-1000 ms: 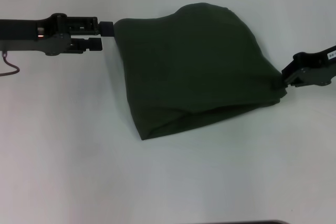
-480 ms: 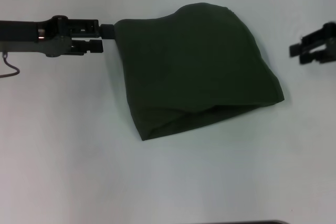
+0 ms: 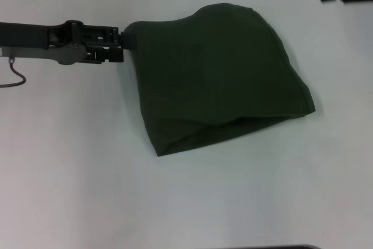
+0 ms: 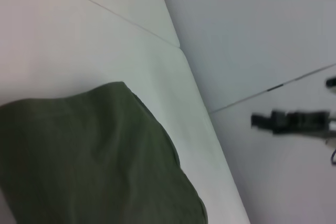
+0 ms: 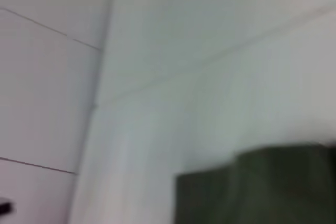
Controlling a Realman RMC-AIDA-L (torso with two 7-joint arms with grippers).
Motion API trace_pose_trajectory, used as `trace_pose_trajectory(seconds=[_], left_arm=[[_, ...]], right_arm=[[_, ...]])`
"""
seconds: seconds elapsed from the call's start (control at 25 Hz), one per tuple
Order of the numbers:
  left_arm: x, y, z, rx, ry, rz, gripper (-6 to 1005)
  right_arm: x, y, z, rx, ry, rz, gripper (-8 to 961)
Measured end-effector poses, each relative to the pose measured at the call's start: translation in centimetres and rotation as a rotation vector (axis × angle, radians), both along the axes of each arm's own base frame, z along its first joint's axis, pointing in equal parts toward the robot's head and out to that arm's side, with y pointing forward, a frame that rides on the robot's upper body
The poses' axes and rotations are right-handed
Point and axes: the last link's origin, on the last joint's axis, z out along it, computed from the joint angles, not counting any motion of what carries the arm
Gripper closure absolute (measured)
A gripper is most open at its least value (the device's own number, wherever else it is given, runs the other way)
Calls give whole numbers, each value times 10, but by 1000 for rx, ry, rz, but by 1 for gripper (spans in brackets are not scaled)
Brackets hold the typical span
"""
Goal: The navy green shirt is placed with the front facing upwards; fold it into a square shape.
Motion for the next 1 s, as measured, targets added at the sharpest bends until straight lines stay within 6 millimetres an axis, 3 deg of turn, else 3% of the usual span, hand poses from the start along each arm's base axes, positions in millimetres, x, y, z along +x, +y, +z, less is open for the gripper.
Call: trace_pose_trajectory(seconds=[0.2, 0.52, 0.72, 0.84, 1.0], left_arm=[[1, 0, -16, -31, 52, 5, 269], [-3, 10, -41, -17, 187, 36, 269], [-2, 12, -39, -10, 181, 37, 269], [0, 11, -31, -7, 168, -1, 269], [3, -7, -11, 66, 33, -231, 270]], right_arm=[[-24, 13, 0, 63, 64, 95, 516], [-33, 22, 4, 122, 86, 126, 493], [-35, 24, 7, 158, 105, 149, 479], [-39, 20, 3, 168, 106, 252, 471], [-28, -4, -36, 266, 72, 533, 460]])
